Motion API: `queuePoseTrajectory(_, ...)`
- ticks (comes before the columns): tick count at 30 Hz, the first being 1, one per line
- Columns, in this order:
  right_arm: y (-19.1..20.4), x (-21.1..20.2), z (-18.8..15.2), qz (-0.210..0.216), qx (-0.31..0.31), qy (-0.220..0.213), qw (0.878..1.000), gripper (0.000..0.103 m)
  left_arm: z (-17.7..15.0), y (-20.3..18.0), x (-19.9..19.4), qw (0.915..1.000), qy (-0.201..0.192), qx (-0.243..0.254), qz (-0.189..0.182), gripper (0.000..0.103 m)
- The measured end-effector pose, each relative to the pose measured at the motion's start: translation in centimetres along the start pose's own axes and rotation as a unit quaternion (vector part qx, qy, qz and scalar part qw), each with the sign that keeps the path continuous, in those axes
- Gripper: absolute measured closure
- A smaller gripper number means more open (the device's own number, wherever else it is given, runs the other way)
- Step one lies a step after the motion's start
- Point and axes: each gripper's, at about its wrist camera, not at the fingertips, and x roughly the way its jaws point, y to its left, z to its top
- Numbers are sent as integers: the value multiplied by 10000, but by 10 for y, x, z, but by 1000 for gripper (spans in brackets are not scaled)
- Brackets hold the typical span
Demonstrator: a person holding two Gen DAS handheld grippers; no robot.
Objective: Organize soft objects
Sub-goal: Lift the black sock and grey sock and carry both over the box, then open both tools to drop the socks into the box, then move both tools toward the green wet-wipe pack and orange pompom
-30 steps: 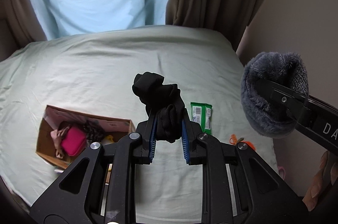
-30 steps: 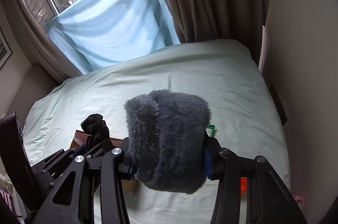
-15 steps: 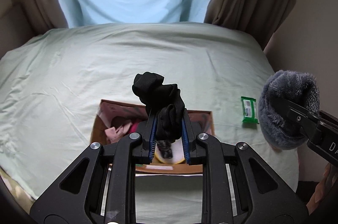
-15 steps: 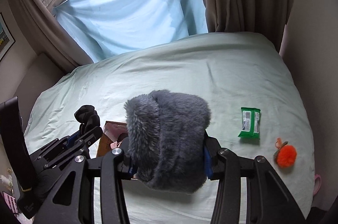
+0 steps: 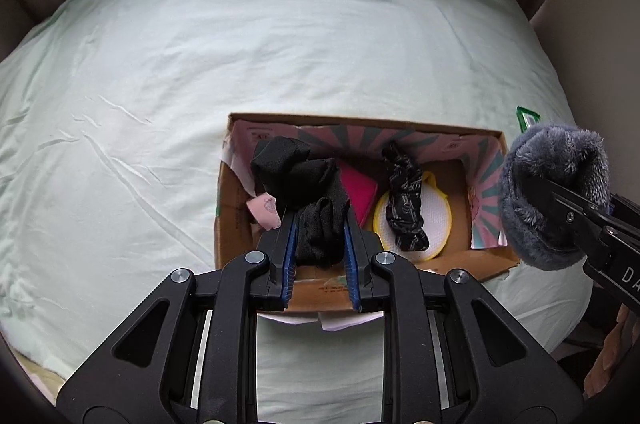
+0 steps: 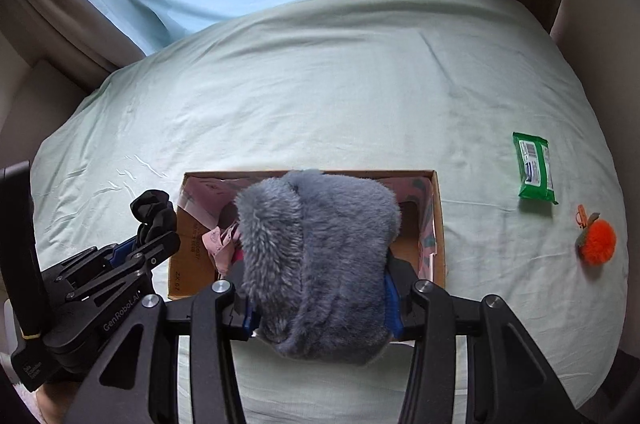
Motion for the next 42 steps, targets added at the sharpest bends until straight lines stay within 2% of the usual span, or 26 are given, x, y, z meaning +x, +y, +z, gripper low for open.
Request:
queuePoseTrajectory(11, -19, 50, 7, -405, 262, 508, 9975, 60, 1, -44, 52, 9952, 577, 677, -420, 85)
queuePoseTrajectory(17, -30, 71, 11, -405, 422, 774, 9953, 59, 5, -50, 78, 9916, 841, 910, -363, 85)
queuePoseTrajectory(18, -32, 76, 11, -371, 460, 856, 9946, 58, 5, -51, 80, 9910, 896, 936, -345, 81)
queuePoseTrajectory(20, -35, 84, 13, -312, 559, 980, 9931, 49, 5, -51, 82, 9899, 952, 985, -353, 39)
queuePoseTrajectory(21, -36, 88, 13, -303, 576, 992, 9929, 43, 5, -52, 82, 9892, 972, 1041, -334, 0)
queuePoseTrajectory(23, -37, 92, 13, -384, 508, 971, 9932, 6, 3, -52, 78, 9900, 819, 1135, -185, 0)
queuePoseTrajectory(24, -37, 92, 13, -417, 485, 940, 9935, 0, 1, -51, 76, 9901, 761, 1166, -149, 0)
queuePoseTrajectory(27, -39, 89, 12, -358, 537, 790, 9948, 0, 0, -47, 76, 9892, 874, 1175, -118, 0)
queuePoseTrajectory(33, -37, 78, 10, -424, 492, 740, 9951, 0, -3, -37, 68, 9907, 837, 1070, 6, 0)
queuePoseTrajectory(38, -30, 58, 8, -595, 275, 584, 9961, 0, -3, -26, 44, 9941, 652, 861, -59, 0)
queuePoseTrajectory(42, -19, 30, 5, -678, 48, 321, 9972, 0, -4, -23, 16, 9954, 394, 868, 30, 0)
